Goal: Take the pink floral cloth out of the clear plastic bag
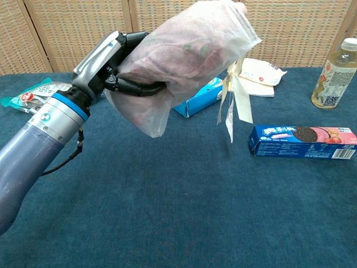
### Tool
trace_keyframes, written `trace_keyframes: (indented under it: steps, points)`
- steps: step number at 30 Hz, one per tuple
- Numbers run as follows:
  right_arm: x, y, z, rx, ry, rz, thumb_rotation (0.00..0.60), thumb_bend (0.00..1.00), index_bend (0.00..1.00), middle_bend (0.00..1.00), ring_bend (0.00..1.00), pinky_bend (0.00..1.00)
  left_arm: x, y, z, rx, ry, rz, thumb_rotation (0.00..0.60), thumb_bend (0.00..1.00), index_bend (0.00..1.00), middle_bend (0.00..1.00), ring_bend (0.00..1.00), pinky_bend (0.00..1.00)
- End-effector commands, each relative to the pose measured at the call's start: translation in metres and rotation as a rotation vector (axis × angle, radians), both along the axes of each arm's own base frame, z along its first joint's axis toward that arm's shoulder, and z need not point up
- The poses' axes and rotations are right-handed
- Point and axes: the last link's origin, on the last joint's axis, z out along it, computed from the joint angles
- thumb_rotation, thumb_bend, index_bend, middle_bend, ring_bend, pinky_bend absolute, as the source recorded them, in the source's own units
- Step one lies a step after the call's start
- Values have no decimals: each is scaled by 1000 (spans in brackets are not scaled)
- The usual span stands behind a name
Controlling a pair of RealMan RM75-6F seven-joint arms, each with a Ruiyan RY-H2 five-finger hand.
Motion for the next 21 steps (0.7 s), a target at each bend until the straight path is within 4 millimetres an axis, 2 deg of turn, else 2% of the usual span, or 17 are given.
trace_keyframes:
  steps: [1, 21]
  points:
    - [10, -4, -2, 29, -10, -2, 600, 0, 259, 0, 0, 0, 5, -1, -3, 0, -12, -6, 600, 555, 572, 609, 527, 695]
    - [65, -20, -32, 149, -46, 15, 600, 0, 272, 0, 0, 0, 39, -1, -23, -23, -34, -24, 600, 556, 572, 609, 526, 695]
